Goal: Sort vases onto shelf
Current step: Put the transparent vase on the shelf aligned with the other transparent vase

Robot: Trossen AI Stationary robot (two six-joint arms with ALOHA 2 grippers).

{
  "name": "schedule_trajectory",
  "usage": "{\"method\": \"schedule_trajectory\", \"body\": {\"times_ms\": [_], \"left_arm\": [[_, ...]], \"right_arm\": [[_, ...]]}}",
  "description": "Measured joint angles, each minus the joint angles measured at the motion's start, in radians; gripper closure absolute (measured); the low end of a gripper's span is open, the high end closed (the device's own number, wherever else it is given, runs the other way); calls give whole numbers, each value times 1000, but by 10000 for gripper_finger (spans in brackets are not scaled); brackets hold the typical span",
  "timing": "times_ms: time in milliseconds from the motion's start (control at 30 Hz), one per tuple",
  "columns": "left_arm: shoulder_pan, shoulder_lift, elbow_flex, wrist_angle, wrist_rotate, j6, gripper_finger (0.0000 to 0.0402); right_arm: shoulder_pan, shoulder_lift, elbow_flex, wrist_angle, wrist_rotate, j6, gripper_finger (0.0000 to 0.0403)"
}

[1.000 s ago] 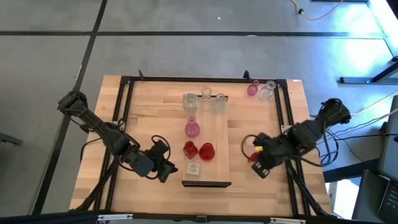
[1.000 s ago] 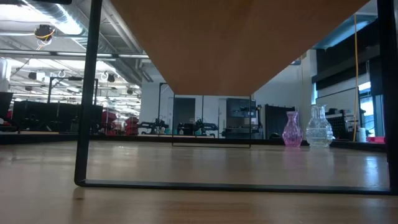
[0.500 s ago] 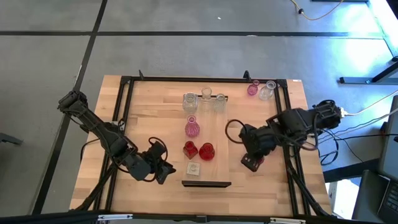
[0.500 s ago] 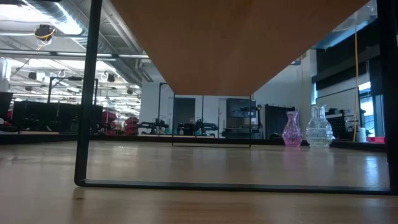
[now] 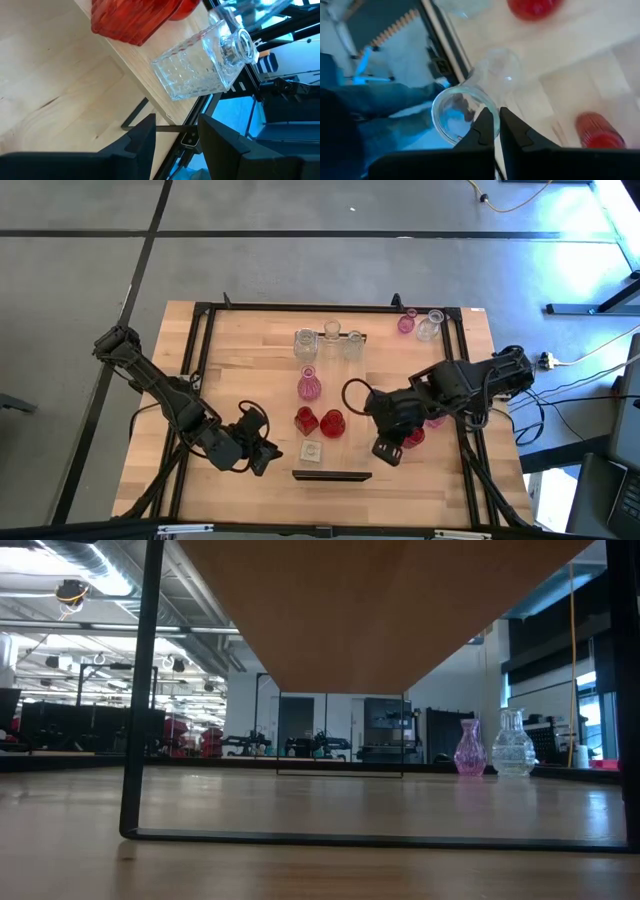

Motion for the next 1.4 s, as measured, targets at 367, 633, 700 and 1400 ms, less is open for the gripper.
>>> {"method": "schedule_trajectory", "body": {"times_ms": [367, 633, 700, 1400], "left_arm": [[0, 0, 0, -21, -1, 0, 263], [0, 0, 0, -21, -1, -1, 263], [0, 0, 0, -21, -2, -1, 263], [0, 0, 0, -38, -2, 0, 263]], "right_arm": [[-6, 36, 1, 47, -19, -55, 403], [-27, 44, 1, 65, -39, -80, 392], [-37, 44, 1, 66, -38, -81, 380], [-53, 32, 46, 118, 57, -76, 304]]}}
